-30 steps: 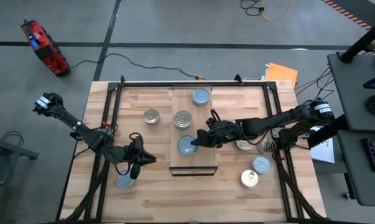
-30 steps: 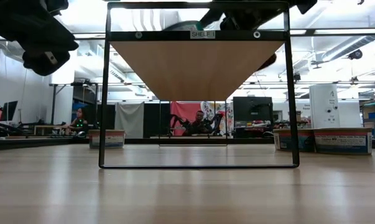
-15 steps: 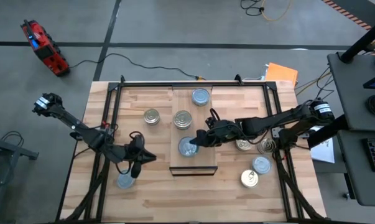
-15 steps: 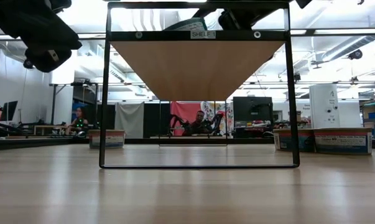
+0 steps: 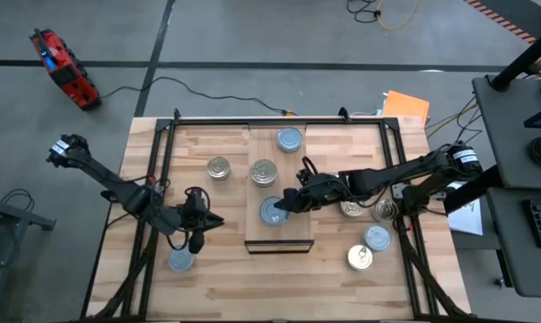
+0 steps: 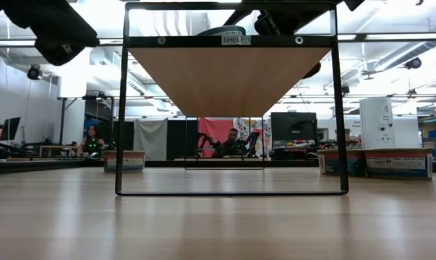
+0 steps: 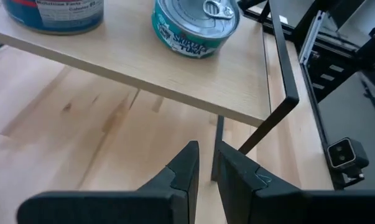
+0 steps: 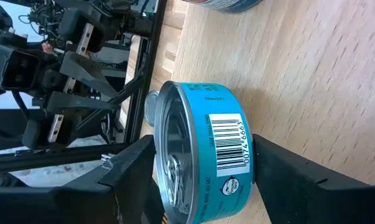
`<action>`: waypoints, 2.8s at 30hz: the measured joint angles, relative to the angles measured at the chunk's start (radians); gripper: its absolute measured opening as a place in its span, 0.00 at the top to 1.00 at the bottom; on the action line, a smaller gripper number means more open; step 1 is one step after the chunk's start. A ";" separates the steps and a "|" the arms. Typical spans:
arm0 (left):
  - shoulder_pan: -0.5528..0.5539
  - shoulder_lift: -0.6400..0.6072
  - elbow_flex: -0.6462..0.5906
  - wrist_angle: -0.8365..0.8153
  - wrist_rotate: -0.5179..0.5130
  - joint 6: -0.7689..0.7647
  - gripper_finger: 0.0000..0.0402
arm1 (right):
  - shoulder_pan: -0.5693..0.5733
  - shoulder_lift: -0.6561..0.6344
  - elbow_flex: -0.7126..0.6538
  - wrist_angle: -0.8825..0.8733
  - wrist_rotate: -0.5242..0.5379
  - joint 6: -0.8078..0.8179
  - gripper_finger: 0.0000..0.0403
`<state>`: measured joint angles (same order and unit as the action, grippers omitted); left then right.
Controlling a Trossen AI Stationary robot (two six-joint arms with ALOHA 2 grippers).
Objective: Stack canned seafood by type on shelf
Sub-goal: Put the green-blue tuna can on the shelf, then stack the blue and pink tuna can on top of the blue and pink tuna can on the shelf
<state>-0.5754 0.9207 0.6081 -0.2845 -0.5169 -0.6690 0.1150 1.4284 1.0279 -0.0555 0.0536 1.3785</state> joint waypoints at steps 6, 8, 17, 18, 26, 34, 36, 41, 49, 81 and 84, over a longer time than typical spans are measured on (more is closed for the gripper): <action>0.002 0.000 0.064 -0.147 -0.001 0.002 0.91 | 0.000 0.000 0.000 -0.029 -0.001 -0.002 0.37; 0.002 0.002 0.095 -0.206 -0.003 0.005 0.91 | 0.000 0.000 0.000 -0.053 -0.001 0.000 0.38; 0.004 0.032 0.209 -0.386 -0.070 0.058 0.91 | 0.000 -0.004 0.000 -0.070 -0.002 0.003 0.37; 0.004 0.038 0.220 -0.397 -0.076 0.060 0.91 | 0.000 -0.005 0.000 -0.067 -0.001 -0.008 0.37; 0.015 0.067 0.259 -0.421 -0.105 0.109 0.91 | 0.000 0.002 0.016 -0.033 -0.001 -0.062 0.35; 0.035 0.075 0.260 -0.421 -0.105 0.111 0.91 | 0.008 0.012 0.088 -0.155 0.027 -0.255 0.38; 0.037 0.075 0.260 -0.420 -0.105 0.111 0.91 | 0.007 0.012 0.119 -0.233 0.055 -0.276 0.39; 0.037 0.075 0.260 -0.420 -0.104 0.111 0.91 | 0.016 0.012 0.190 -0.396 0.125 -0.334 0.41; 0.037 0.075 0.261 -0.405 -0.103 0.104 0.91 | 0.091 0.020 0.226 -0.471 0.212 -0.470 0.56; 0.046 0.070 0.304 -0.398 -0.094 0.139 0.91 | 0.111 0.081 0.290 -0.531 0.314 -0.404 0.97; 0.047 0.069 0.373 -0.397 -0.091 0.198 0.91 | 0.105 0.028 0.290 -0.584 0.313 -0.369 0.97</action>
<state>-0.5288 0.9897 0.9814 -0.6815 -0.6083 -0.4713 0.2204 1.4565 1.3178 -0.6397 0.3670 1.0099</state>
